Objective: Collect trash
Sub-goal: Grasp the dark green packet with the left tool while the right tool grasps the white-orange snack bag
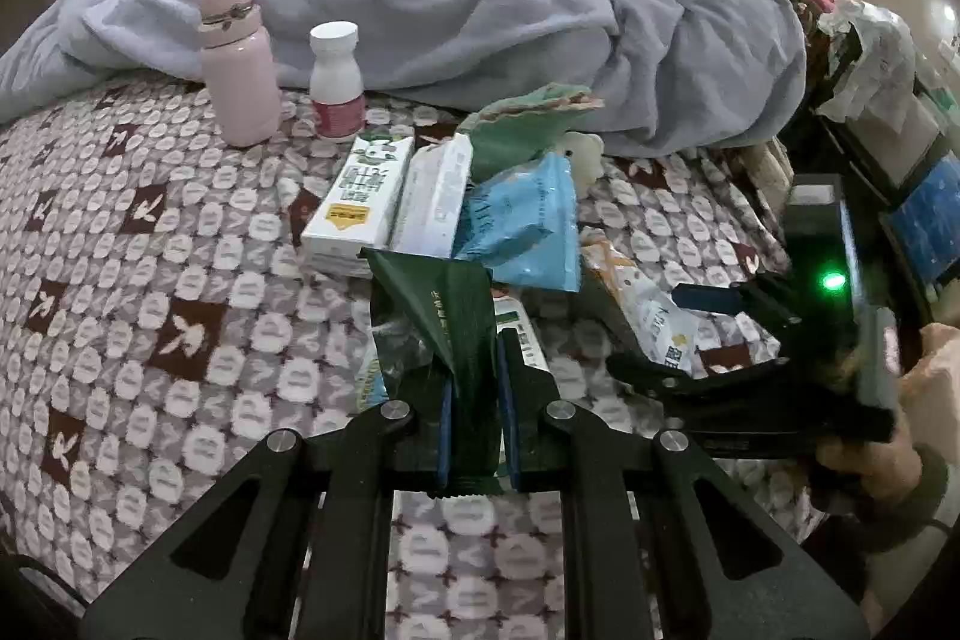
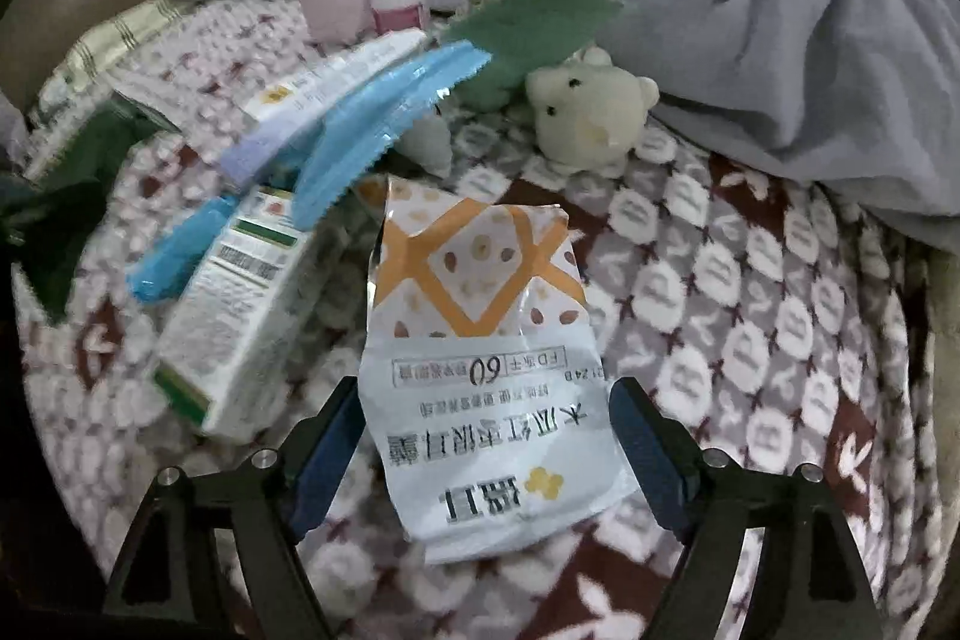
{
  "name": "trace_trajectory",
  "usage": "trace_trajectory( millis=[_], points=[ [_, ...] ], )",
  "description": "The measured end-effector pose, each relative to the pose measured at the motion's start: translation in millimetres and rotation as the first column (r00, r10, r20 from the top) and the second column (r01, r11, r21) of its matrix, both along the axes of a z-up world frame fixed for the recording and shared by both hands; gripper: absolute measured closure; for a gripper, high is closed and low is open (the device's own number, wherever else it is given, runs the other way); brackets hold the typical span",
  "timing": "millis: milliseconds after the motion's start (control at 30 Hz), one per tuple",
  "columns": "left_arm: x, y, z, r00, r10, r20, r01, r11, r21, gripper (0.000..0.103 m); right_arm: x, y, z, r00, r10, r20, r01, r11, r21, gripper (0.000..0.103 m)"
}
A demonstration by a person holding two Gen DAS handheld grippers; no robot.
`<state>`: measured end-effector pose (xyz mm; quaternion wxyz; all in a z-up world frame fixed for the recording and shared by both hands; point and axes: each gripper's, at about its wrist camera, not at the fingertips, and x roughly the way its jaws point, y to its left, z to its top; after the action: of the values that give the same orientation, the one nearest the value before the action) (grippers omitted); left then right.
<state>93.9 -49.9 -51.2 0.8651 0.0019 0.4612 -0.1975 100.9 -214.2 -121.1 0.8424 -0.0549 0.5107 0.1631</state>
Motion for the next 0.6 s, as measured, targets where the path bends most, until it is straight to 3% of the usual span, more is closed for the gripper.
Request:
trace_trajectory(
  millis=[200,367,500,600],
  points=[
    [1,-12,-1,1.000,-0.018,-0.003,0.018,1.000,-0.015,0.092,-5,-22,17,1.000,-0.013,0.010,0.013,0.999,0.051,0.022],
    [-2,-19,-2,1.000,-0.026,-0.004,0.026,1.000,-0.014,0.092,7,-18,3,0.999,-0.009,-0.042,0.013,0.995,0.103,0.022],
    [-3,-21,-3,1.000,-0.026,-0.009,0.025,1.000,-0.018,0.092,13,-17,-14,0.996,-0.064,-0.054,0.071,0.988,0.139,0.023],
    [-6,-26,0,0.999,-0.032,-0.003,0.032,0.999,-0.023,0.092,0,-26,-6,0.995,-0.099,-0.013,0.100,0.979,0.179,0.041]
  ],
)
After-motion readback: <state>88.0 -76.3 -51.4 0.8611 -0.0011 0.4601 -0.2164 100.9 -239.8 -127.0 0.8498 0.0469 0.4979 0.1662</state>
